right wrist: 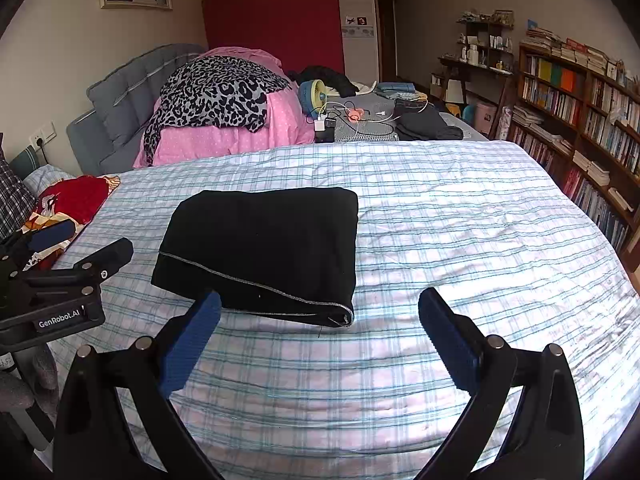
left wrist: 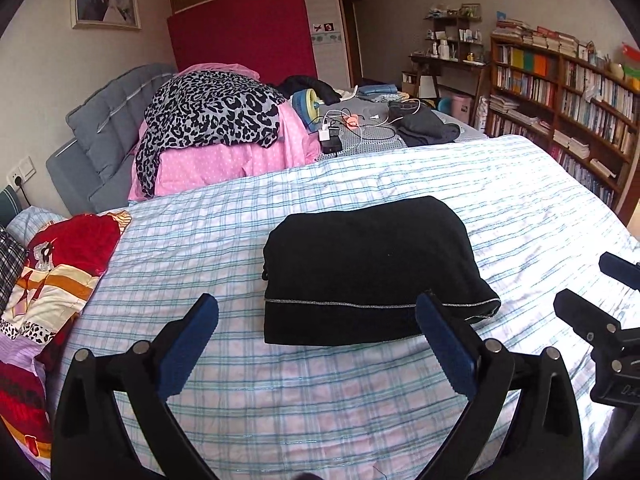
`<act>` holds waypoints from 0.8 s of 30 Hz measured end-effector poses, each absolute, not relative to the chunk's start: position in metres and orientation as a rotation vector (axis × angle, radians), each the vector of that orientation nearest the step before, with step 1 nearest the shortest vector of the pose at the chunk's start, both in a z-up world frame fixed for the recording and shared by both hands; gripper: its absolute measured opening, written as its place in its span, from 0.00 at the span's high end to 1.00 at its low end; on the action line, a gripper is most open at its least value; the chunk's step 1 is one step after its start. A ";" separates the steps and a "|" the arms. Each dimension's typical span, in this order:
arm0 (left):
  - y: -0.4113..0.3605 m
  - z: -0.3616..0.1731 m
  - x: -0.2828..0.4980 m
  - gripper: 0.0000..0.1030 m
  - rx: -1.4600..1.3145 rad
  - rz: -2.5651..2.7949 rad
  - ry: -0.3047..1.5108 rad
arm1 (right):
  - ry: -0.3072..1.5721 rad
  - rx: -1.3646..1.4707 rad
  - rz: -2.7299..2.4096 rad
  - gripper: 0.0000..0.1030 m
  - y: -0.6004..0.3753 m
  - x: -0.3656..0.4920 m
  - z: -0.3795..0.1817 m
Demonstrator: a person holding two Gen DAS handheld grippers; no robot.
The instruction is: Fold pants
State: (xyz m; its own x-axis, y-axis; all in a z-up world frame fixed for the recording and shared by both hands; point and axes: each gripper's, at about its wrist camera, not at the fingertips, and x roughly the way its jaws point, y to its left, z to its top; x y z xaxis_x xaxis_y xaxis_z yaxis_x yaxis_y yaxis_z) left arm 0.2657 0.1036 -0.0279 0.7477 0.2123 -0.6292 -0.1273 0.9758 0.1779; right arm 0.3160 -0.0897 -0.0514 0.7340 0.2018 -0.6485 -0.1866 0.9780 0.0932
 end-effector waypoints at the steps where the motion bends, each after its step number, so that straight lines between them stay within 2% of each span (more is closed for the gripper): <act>1: 0.102 -0.028 0.266 0.05 0.129 0.185 0.709 | 0.718 0.016 0.217 0.03 -0.087 0.317 -0.051; 13: 0.089 -0.048 0.274 0.05 0.234 0.244 0.772 | 0.751 -0.023 0.209 0.03 -0.075 0.326 -0.067; 24: 0.110 -0.060 0.285 0.05 0.131 0.225 0.826 | 0.830 0.011 0.193 0.03 -0.078 0.337 -0.094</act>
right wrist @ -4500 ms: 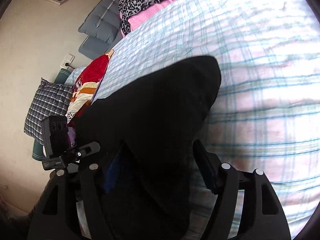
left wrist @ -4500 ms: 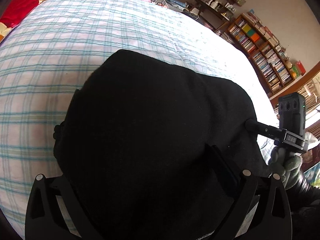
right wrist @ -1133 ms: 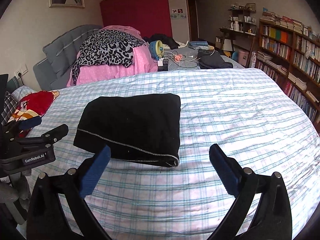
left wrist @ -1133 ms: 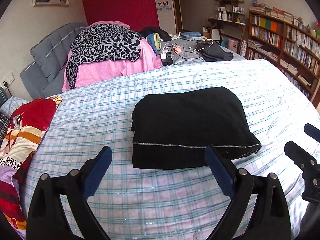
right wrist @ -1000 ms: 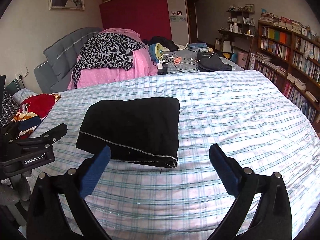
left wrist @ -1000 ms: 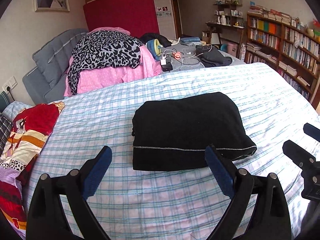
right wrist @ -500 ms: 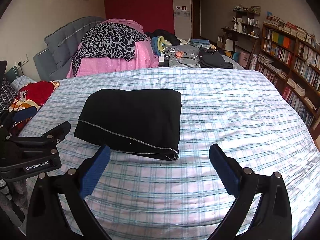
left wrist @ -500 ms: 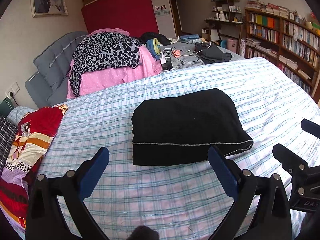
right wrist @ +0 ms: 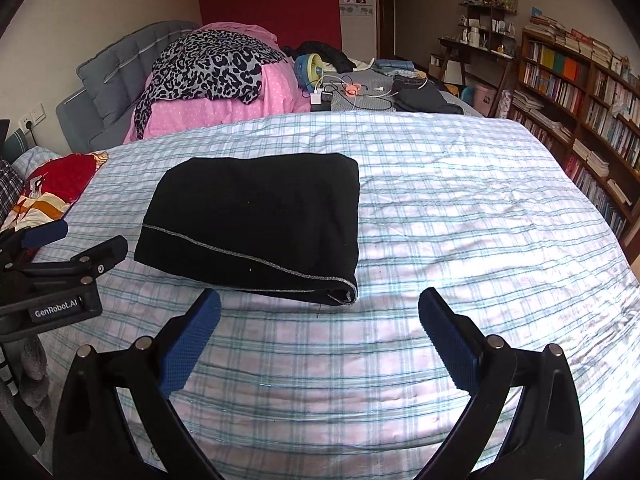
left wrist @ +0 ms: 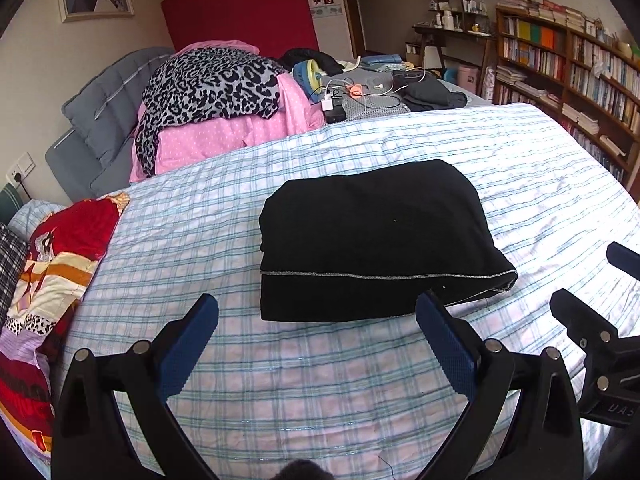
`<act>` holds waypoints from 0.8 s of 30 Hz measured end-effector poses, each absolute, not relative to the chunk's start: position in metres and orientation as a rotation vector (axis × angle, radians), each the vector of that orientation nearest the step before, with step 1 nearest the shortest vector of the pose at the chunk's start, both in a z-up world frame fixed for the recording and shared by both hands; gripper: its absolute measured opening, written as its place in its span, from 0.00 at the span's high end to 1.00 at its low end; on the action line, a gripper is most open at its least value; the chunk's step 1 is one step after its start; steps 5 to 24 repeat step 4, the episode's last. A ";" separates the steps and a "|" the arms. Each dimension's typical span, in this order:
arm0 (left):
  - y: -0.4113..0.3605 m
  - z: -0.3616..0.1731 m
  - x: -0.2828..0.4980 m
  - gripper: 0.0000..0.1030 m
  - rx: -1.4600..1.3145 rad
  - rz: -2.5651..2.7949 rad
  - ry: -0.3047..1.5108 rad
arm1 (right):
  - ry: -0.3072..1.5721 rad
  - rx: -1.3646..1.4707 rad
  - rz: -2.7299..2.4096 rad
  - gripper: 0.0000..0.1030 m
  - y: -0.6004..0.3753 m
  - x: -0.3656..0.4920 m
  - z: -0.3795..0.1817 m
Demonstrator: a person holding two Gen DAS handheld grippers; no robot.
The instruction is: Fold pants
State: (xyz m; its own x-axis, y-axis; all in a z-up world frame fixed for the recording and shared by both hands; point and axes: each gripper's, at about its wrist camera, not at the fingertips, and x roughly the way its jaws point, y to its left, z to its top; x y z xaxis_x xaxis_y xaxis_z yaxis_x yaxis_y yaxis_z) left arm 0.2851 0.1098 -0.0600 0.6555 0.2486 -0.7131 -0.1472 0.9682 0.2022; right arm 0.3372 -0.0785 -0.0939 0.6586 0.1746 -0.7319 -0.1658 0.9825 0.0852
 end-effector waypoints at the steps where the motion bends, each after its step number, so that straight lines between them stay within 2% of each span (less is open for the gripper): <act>1: 0.119 -0.064 0.287 0.05 0.096 0.225 0.851 | 0.859 0.015 0.197 0.03 -0.076 0.339 -0.103; 4: 0.159 -0.089 0.285 0.05 0.044 0.329 0.908 | 0.937 0.024 0.225 0.03 -0.064 0.337 -0.134; 24: 0.159 -0.089 0.285 0.05 0.044 0.329 0.908 | 0.937 0.024 0.225 0.03 -0.064 0.337 -0.134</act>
